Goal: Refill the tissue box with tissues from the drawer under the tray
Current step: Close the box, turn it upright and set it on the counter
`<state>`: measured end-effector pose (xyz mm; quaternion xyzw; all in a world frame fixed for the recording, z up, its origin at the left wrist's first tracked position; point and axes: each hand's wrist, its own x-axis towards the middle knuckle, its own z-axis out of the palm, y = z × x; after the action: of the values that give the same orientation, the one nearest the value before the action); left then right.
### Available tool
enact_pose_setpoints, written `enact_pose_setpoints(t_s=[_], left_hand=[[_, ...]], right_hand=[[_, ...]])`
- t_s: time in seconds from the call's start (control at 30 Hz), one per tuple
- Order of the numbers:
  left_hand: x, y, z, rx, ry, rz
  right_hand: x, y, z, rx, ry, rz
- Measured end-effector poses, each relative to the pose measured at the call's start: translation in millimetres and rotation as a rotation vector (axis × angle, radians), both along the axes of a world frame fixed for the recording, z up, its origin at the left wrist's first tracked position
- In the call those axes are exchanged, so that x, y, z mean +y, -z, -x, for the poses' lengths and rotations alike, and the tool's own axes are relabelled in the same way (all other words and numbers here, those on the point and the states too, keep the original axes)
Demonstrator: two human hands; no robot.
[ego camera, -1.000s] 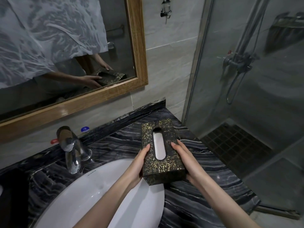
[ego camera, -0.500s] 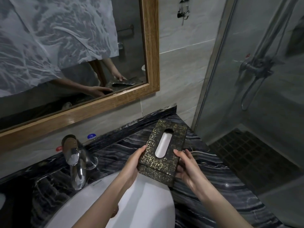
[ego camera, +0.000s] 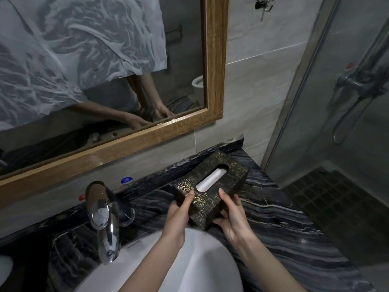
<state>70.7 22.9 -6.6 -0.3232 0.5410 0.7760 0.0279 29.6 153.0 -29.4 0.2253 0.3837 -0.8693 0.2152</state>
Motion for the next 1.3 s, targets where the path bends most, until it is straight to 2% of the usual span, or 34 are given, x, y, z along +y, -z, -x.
enact_pose_setpoints(t_s=[0.27, 0.53, 0.8, 1.3], left_hand=[[-11, 9, 32, 0.018, 0.017, 0.049], [-18, 22, 50, 0.020, 0.007, -0.020], [-21, 27, 65, 0.011, 0.042, -0.046], [-21, 46, 82, 0.010, 0.003, -0.114]], right_hand=[[-10, 4, 18, -0.061, -0.052, -0.021], [-21, 2, 40, -0.077, -0.017, -0.088], [-22, 5, 54, -0.171, -0.032, -0.121], [-23, 9, 71, -0.183, -0.027, -0.206]])
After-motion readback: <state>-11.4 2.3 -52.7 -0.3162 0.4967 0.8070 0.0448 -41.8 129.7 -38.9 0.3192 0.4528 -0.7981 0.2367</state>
